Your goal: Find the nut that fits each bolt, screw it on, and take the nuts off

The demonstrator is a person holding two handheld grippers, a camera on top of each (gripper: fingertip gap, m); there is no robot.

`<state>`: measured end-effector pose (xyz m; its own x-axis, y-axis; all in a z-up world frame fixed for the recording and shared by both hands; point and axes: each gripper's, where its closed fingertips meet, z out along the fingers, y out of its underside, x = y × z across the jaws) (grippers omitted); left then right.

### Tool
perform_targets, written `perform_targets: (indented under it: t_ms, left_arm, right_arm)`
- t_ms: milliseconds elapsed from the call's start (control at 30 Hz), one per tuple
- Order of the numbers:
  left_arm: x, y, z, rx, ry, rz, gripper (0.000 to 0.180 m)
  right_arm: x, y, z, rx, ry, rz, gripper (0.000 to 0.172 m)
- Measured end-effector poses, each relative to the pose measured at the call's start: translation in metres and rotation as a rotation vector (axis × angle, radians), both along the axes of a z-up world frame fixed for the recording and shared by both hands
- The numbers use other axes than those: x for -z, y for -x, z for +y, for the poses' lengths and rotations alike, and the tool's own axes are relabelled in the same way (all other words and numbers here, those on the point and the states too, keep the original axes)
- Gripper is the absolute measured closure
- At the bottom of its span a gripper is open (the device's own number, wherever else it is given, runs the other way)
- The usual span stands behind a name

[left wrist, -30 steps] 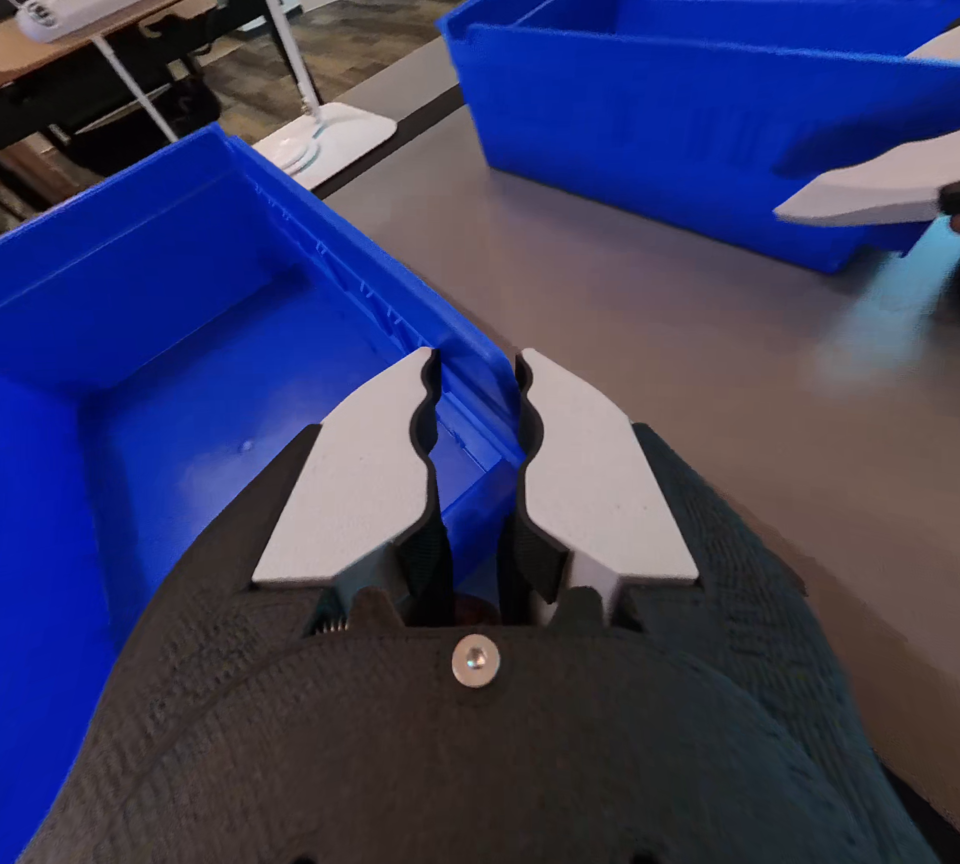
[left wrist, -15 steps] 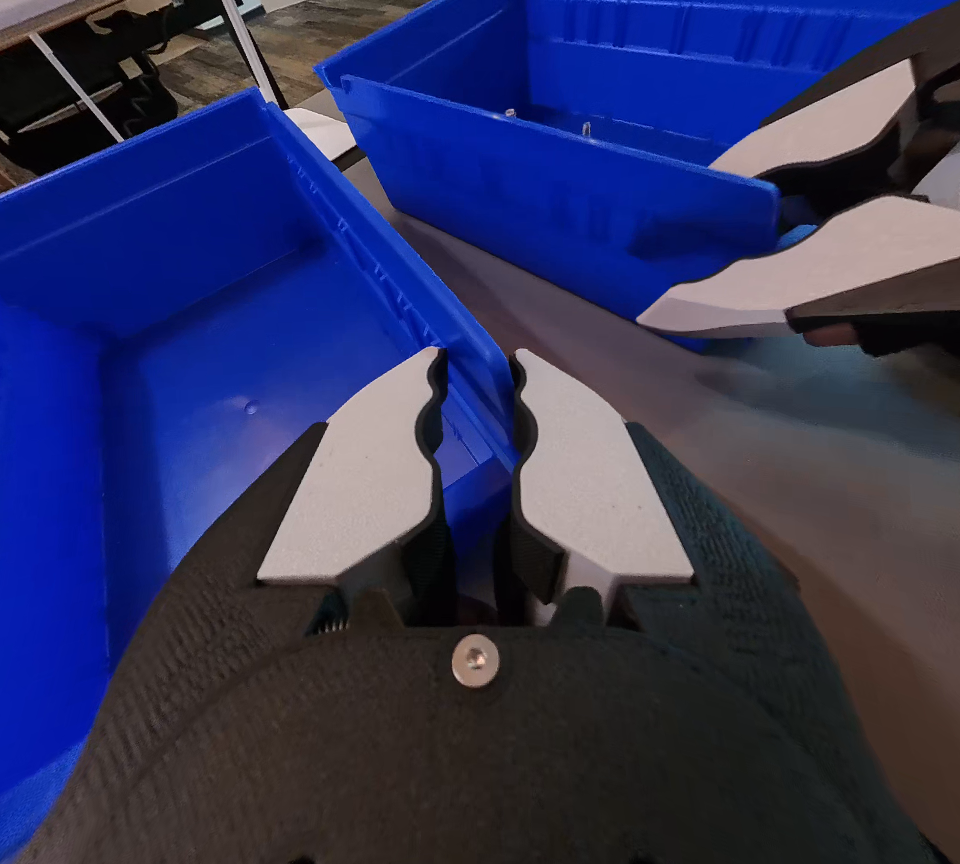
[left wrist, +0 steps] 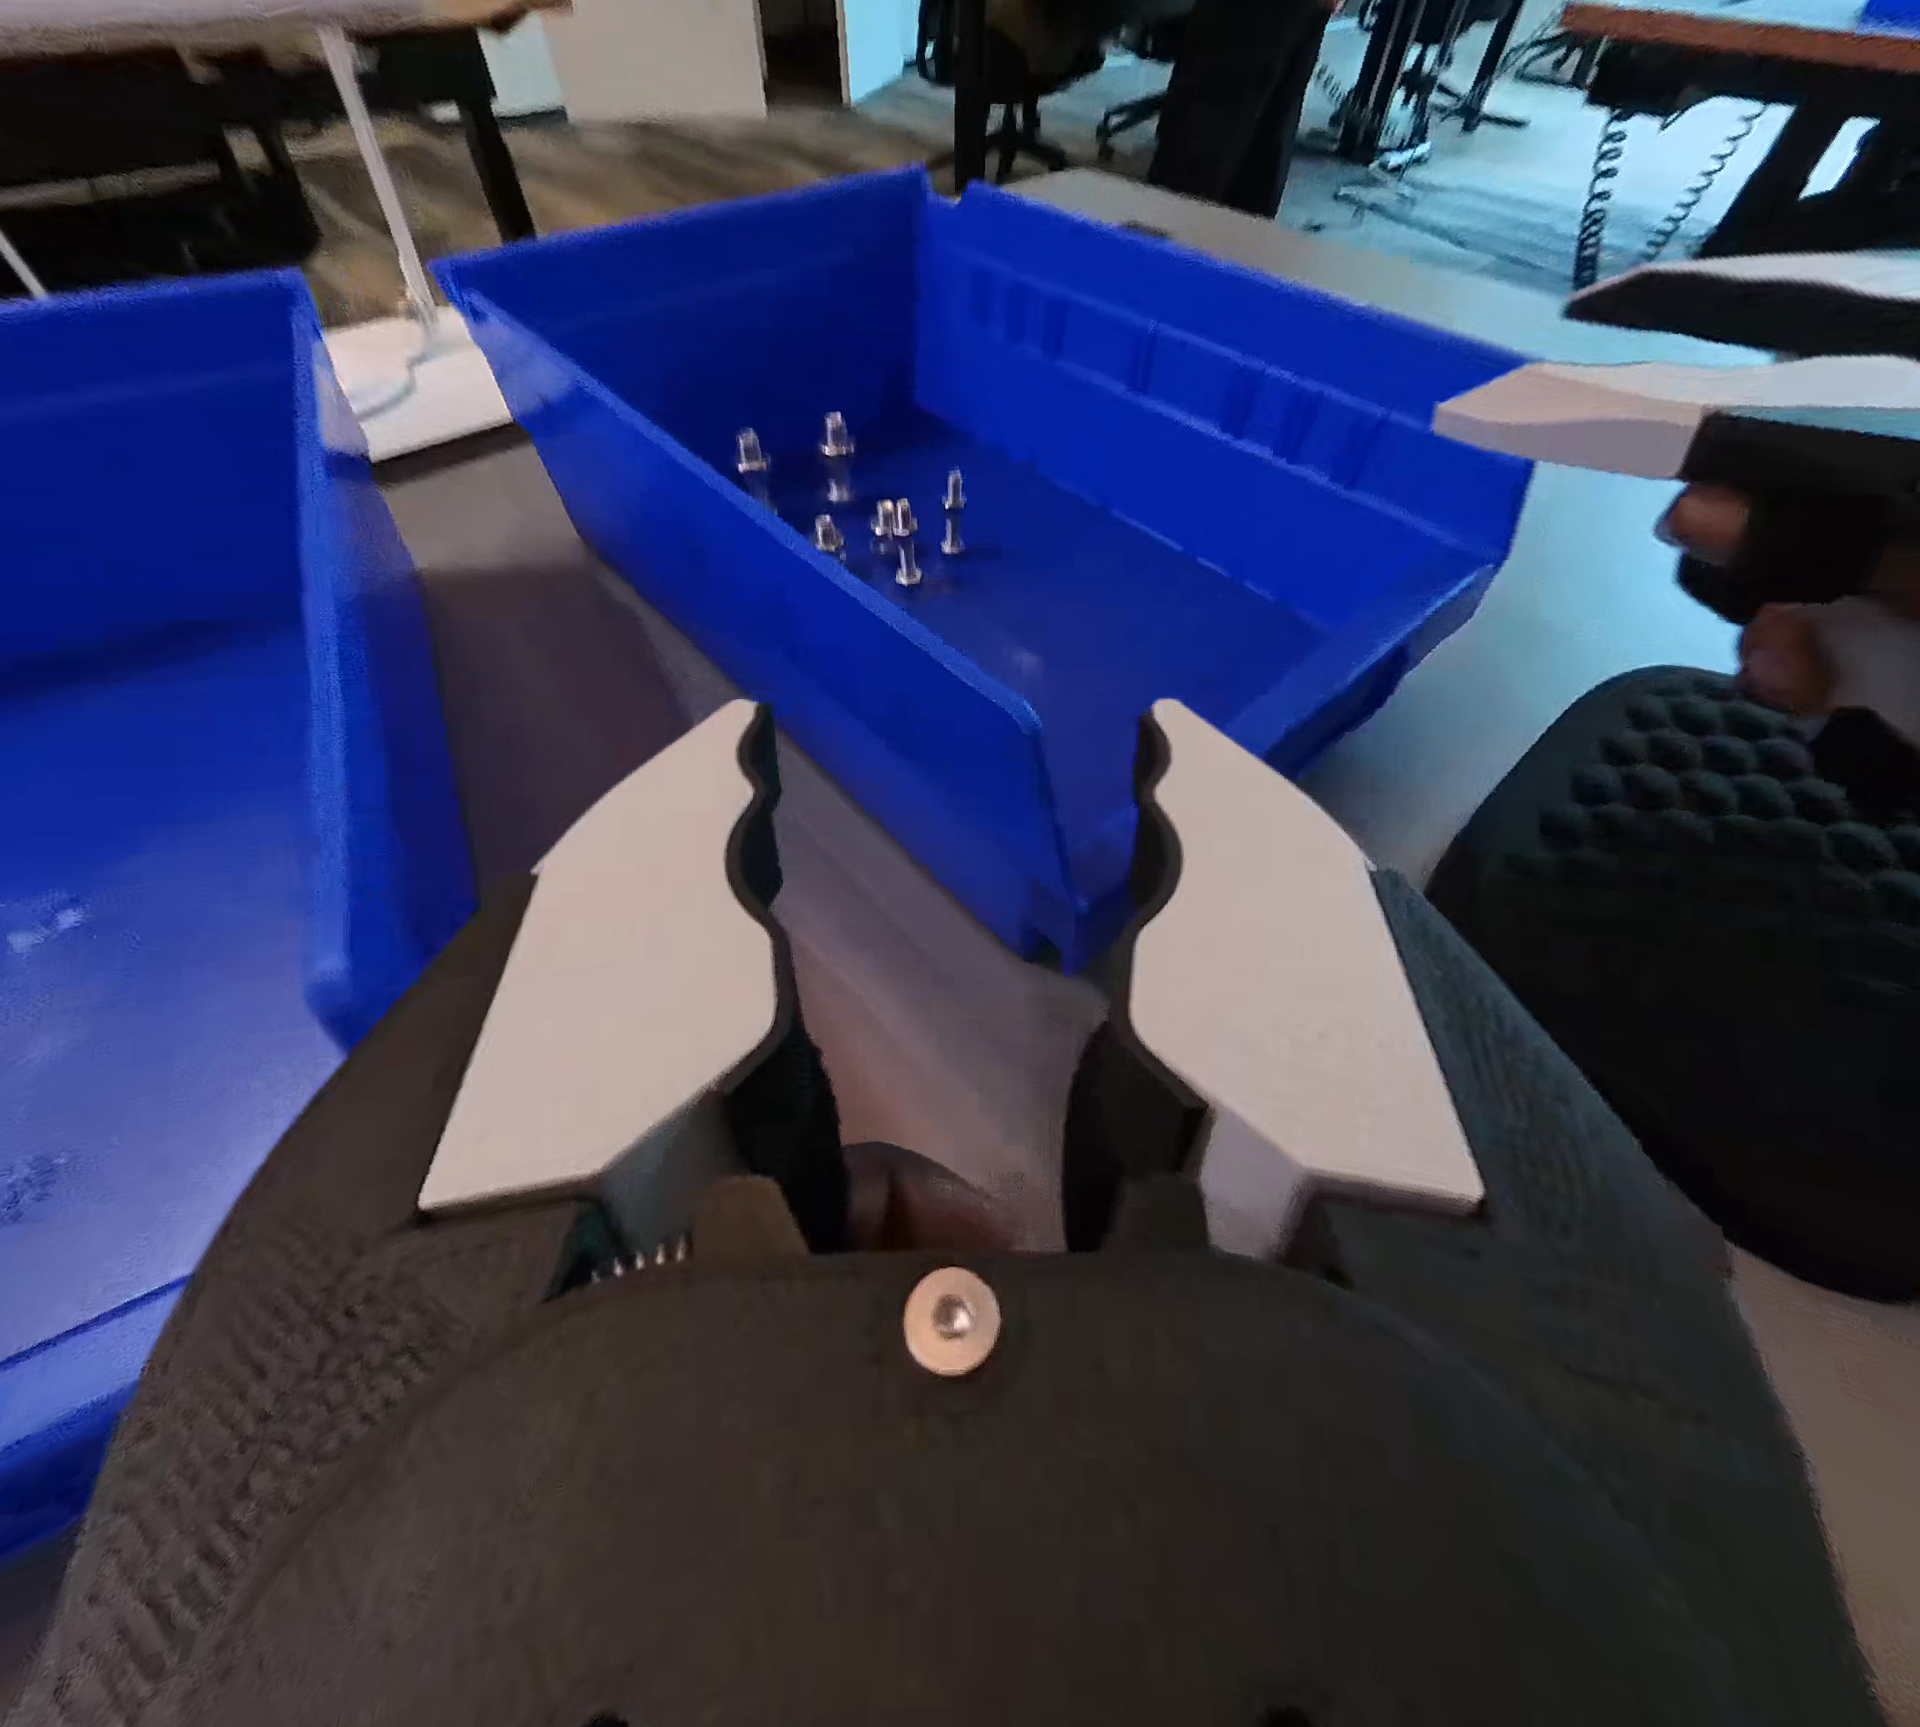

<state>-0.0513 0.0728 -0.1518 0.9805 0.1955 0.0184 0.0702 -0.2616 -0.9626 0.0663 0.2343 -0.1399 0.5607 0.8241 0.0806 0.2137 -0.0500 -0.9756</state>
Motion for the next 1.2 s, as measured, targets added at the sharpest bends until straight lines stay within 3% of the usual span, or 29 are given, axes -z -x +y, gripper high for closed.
perform_targets:
  t_ms: [100,167,300,367,433,633,933,1200]
  left_arm:
    - [0.017,0.005,0.013,-0.022,0.072,-0.035,0.111]
    - [0.026,0.006,0.021,-0.019,0.125,-0.056,0.113]
    - [0.032,0.009,0.029,-0.054,0.180,-0.053,0.144]
    - [0.031,0.019,0.027,-0.118,0.219,0.044,0.153]
    - [0.030,0.028,0.024,-0.179,0.241,0.120,0.162]
    - [0.002,0.034,0.019,-0.194,0.200,0.145,0.166]
    - [-0.067,0.046,0.010,-0.166,0.153,0.148,0.166]
    - [-0.119,0.077,-0.028,-0.219,0.159,0.178,0.165]
  right_arm:
    - [0.032,0.001,0.013,-0.038,0.110,-0.112,0.090]
    - [0.037,0.010,0.011,-0.087,0.135,-0.146,0.100]
    - [0.039,0.023,0.011,-0.102,0.054,-0.273,0.143]
    - [0.038,0.023,0.016,-0.056,-0.036,-0.343,0.161]
    - [0.032,0.028,0.012,-0.066,-0.070,-0.329,0.162]
    - [0.006,0.029,0.001,-0.055,-0.130,-0.295,0.163]
    - [-0.071,0.036,-0.012,-0.037,-0.194,-0.307,0.163]
    - [-0.118,0.075,-0.042,-0.110,-0.220,-0.311,0.162]
